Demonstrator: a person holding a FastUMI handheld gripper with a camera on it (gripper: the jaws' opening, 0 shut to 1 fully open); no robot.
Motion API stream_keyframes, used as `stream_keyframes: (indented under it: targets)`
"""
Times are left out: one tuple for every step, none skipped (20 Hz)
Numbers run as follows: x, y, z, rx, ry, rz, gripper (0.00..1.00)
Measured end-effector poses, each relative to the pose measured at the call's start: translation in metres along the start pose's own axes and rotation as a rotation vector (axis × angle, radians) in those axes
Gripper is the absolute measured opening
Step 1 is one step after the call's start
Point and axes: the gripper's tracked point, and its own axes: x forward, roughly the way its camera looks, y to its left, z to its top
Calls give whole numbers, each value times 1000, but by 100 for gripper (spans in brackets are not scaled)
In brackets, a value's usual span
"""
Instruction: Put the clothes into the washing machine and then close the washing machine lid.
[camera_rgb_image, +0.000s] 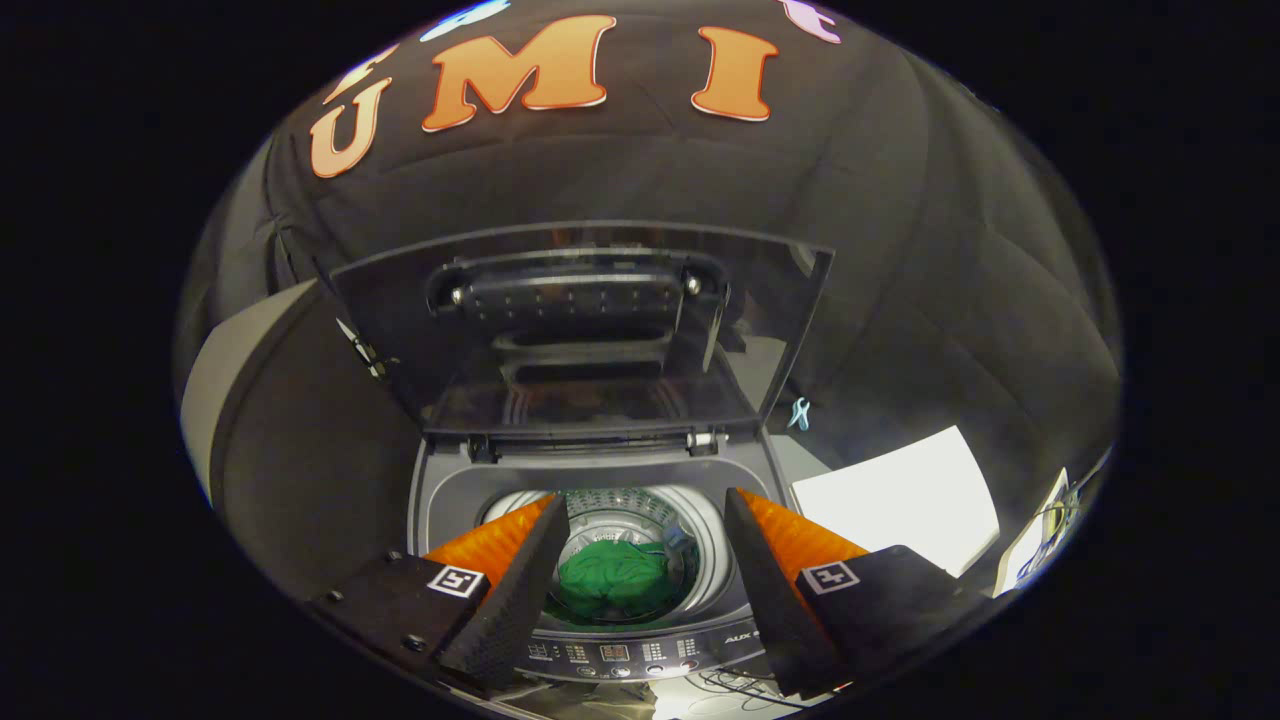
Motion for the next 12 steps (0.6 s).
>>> stream_keyframes:
  targets:
    - [-5, 1, 11, 1, -17, 4, 99]
    - [-10, 3, 22, 2, -34, 9, 99]
    - [-15, 4, 33, 4, -50, 11, 99]
    - [-19, 6, 44, 6, -68, 14, 99]
    - [-22, 9, 56, 6, -89, 18, 99]
    - [-28, 11, 67, 5, -109, 21, 99]
    - [-31, 13, 78, 2, -129, 23, 99]
    - [-33, 15, 87, -2, -150, 26, 99]
    - [-35, 18, 98, -8, -169, 28, 99]
    - [-35, 19, 105, -13, -185, 29, 99]
    - [-35, 22, 114, -18, -196, 31, 99]
    - [-33, 24, 123, -20, -205, 33, 99]
